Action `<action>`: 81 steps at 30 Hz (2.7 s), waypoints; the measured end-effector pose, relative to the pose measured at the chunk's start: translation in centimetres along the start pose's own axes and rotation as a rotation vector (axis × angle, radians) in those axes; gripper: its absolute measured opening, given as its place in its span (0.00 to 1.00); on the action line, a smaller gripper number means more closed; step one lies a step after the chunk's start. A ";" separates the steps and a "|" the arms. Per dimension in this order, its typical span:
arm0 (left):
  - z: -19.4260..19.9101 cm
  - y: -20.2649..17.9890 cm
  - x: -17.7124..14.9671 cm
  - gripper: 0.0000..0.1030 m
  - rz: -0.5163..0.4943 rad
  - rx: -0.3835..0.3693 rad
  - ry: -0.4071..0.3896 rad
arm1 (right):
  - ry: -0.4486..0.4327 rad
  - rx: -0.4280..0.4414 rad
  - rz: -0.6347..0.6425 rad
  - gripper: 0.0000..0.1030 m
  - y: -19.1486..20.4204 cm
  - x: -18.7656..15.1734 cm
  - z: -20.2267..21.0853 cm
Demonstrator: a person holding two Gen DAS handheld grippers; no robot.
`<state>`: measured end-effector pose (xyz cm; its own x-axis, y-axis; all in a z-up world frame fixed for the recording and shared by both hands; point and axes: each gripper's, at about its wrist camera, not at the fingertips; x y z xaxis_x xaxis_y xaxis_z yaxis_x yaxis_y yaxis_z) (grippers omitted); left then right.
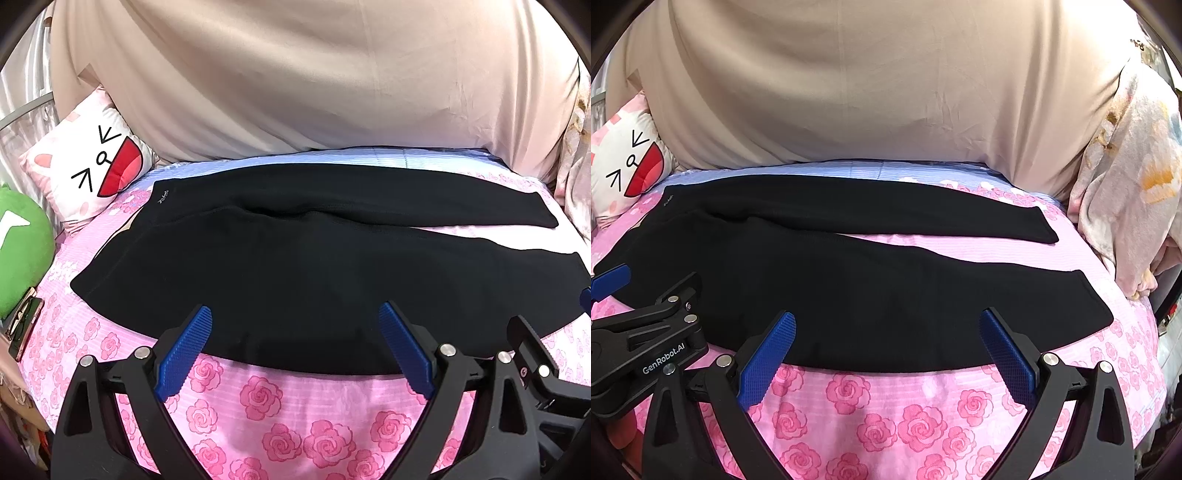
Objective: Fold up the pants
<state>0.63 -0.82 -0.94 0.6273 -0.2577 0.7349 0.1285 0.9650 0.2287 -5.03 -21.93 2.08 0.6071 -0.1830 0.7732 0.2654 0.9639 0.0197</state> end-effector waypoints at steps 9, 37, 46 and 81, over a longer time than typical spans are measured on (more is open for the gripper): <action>-0.7 -0.2 0.0 0.87 -0.003 0.000 0.013 | 0.017 0.003 0.003 0.95 0.2 0.0 -1.0; -1.8 -0.6 0.2 0.87 -0.005 0.005 0.032 | 0.040 0.005 -0.013 0.95 0.2 -0.1 -2.1; -3.0 -0.9 0.6 0.88 -0.004 0.007 0.050 | 0.055 0.013 -0.011 0.95 0.0 0.1 -3.1; -26.2 31.4 12.6 0.92 0.290 0.303 0.212 | 0.234 -0.083 -0.165 0.17 -26.2 19.9 -30.7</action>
<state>32.73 27.50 -1.25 0.7515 0.0667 0.6564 -0.2855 0.9298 0.2323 23.08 -56.73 -2.48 0.7045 -0.3847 0.5965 0.4290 0.9003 0.0739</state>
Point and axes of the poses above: each gripper's, at about its wrist camera, not at the fingertips, and z roughly against the way its jaws point, y to its left, x to its top, and after that the axes turned 9 degrees about -z, right-handed
